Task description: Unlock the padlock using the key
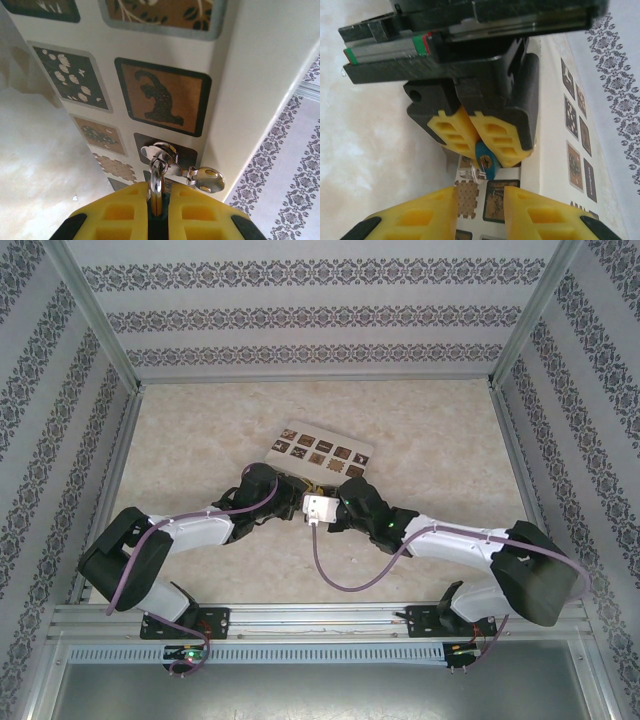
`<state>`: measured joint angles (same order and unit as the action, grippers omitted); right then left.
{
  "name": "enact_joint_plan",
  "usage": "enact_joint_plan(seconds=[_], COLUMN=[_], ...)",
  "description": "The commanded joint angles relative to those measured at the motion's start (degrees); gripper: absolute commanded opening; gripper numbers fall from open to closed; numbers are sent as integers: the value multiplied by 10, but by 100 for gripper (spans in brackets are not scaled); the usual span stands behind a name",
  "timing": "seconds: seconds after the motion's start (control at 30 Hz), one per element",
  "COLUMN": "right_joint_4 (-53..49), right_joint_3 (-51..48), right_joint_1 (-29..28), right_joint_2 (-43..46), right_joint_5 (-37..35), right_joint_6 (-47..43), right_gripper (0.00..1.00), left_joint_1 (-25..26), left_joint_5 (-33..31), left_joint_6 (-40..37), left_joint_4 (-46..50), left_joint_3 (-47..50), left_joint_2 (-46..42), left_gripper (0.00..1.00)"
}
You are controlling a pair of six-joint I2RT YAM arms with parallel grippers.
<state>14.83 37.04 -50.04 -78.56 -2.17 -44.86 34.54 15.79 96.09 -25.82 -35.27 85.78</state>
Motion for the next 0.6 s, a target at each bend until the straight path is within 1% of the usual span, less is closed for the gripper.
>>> enact_joint_plan(seconds=[0.0, 0.17, 0.4, 0.57], right_joint_4=[14, 17, 19, 20], right_joint_3=[20, 25, 26, 32], right_joint_1=[-7, -8, -8, -8], right_joint_2=[-13, -21, -32, -42], right_joint_5=[6, 3, -2, -6], right_joint_6=[1, 0, -1, 0], right_gripper=[27, 23, 19, 12], left_joint_1=[10, 11, 11, 13], left_joint_5=[-8, -5, -3, 2], left_joint_6=[9, 11, 12, 13], left_joint_4=[-18, -20, -25, -30], left_joint_3=[-17, -19, -18, -18], left_joint_2=[-14, -12, -10, -4], left_gripper=[0, 0, 0, 0])
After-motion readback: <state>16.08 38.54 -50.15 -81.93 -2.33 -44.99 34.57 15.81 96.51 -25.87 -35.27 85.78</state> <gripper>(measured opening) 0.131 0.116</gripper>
